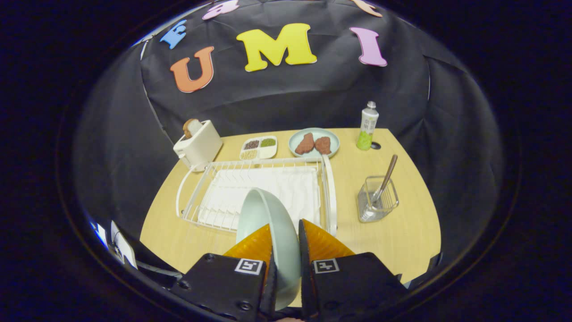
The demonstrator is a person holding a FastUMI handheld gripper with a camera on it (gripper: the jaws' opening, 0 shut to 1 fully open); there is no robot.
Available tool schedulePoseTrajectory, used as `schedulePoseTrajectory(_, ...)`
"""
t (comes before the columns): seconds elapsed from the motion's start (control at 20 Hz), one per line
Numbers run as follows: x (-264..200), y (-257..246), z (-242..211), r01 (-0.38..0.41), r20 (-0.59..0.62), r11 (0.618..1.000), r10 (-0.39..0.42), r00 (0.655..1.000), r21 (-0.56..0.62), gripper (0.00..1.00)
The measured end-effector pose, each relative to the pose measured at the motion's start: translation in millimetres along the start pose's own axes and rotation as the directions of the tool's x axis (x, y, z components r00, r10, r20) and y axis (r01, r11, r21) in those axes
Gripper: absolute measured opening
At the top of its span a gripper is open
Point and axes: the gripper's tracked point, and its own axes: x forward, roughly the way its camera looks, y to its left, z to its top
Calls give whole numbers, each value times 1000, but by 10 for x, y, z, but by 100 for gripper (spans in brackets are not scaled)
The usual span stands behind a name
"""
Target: Take the plate from the dish rack, then take the spoon from the basket and place it into the plate.
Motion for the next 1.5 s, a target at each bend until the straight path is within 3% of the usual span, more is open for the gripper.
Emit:
schedulePoseTrajectory(0.3,463,-105,-874,-85,-127,986,103,987,141,27)
schedulePoseTrajectory(0.55,768,-148,-935,-152,-137,958,189,972,244,28)
schedulePoseTrajectory(0.7,828,-298,-923,-105,-130,969,137,982,224,31)
schedulePoseTrajectory(0.75,842,-326,-892,-99,-121,970,128,984,221,38)
schedulePoseTrajectory(0.9,849,-370,-837,-97,-82,976,115,990,193,49)
schedulePoseTrajectory(1.05,749,-454,-773,-81,-11,988,83,996,132,61)
schedulePoseTrajectory(1.25,502,-609,-595,-29,172,999,21,985,45,63)
schedulePoseTrajectory(1.3,398,-649,-523,-3,232,1000,0,973,11,63)
schedulePoseTrajectory(1.5,-20,-890,-315,142,465,987,-92,881,-74,90)
